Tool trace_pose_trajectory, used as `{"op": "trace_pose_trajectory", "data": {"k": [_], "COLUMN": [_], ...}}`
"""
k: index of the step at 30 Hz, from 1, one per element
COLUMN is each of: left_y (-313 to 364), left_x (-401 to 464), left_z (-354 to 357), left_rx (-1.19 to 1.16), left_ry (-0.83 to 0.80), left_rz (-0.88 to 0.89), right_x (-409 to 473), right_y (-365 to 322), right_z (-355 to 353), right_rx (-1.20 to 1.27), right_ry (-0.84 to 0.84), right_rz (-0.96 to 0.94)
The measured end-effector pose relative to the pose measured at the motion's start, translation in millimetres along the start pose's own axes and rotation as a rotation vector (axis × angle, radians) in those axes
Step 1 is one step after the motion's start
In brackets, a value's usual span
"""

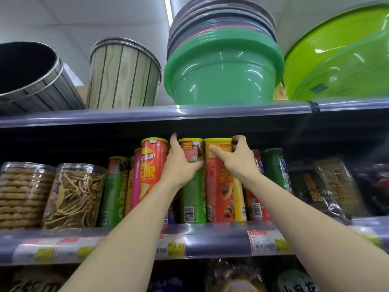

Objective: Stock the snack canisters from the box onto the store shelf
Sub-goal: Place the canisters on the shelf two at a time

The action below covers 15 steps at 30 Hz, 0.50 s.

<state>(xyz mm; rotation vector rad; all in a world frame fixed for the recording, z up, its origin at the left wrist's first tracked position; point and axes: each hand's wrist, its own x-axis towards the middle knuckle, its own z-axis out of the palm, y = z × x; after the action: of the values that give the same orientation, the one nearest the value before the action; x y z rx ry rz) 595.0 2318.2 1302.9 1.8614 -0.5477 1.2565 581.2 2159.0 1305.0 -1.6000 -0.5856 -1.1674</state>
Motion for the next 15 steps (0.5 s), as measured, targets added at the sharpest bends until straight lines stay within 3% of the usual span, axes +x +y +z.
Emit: {"op": "trace_pose_trajectory", "data": {"k": [10,15], "left_y": [-16,-17], "left_x": [-17,-13], "left_z": [29,31], "left_rx": [0.041,0.095], "left_ry": [-0.086,-0.086], "left_rz": [0.023,0.056], "right_x": [-24,-26], "right_y": [42,49], "right_z": [8,6], "right_rx": [-0.106,-0.214], "right_ry": [-0.314,-0.279], "right_rz": [0.223,0.207]}}
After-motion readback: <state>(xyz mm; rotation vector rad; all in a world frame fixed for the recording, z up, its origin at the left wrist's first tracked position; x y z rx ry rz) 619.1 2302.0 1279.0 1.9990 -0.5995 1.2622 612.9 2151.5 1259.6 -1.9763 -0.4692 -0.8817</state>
